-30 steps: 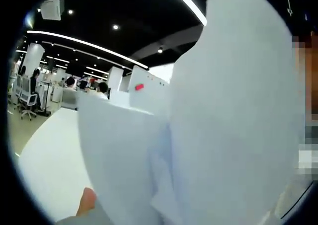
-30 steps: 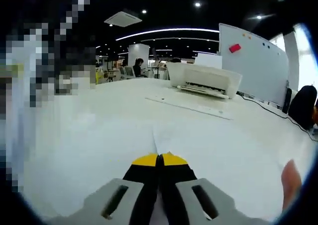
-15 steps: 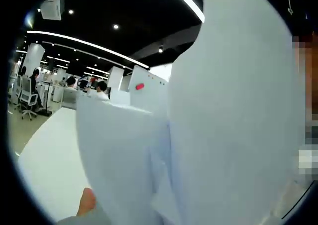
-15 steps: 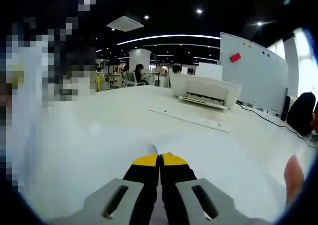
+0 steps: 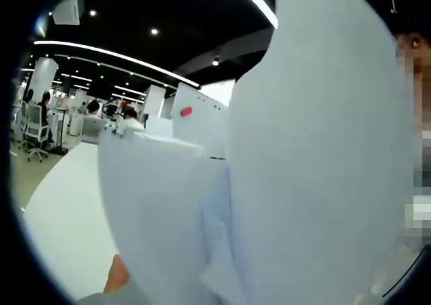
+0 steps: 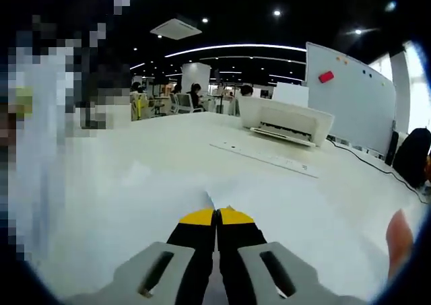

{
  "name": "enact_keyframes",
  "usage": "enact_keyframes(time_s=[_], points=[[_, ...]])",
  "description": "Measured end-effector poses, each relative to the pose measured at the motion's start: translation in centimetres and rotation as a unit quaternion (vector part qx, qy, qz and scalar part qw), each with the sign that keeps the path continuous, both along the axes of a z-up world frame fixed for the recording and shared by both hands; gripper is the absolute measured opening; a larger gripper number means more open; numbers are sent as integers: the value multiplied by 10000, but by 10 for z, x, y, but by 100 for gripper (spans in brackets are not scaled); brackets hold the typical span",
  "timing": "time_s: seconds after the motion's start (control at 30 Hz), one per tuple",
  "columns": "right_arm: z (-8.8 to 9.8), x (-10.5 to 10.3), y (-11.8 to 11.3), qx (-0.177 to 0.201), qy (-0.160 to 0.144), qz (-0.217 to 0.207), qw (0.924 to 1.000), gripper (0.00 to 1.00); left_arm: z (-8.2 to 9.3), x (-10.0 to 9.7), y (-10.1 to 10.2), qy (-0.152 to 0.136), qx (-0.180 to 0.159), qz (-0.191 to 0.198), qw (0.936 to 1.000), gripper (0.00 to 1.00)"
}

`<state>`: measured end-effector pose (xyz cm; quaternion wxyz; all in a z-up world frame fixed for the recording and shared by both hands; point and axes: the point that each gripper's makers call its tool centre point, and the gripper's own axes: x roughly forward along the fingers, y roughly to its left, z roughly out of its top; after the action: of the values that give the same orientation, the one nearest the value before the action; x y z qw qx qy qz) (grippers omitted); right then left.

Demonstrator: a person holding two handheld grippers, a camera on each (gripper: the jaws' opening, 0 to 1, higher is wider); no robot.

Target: Organize the stack of printing papers by aligning and flattening the scattered papers on the table

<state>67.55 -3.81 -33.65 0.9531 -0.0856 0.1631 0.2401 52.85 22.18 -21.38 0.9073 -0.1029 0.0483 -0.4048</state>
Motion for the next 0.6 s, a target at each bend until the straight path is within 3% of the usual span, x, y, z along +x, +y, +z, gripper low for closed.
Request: enact_keyframes(time_s=[0.47, 0.6], points=[[21, -24, 27, -140, -127, 405, 9990, 0, 2, 4, 6, 60, 11, 133, 9999, 6], [31, -33, 34, -9, -151, 501, 9986, 0, 2, 4, 6, 48, 4, 140, 9999, 6]])
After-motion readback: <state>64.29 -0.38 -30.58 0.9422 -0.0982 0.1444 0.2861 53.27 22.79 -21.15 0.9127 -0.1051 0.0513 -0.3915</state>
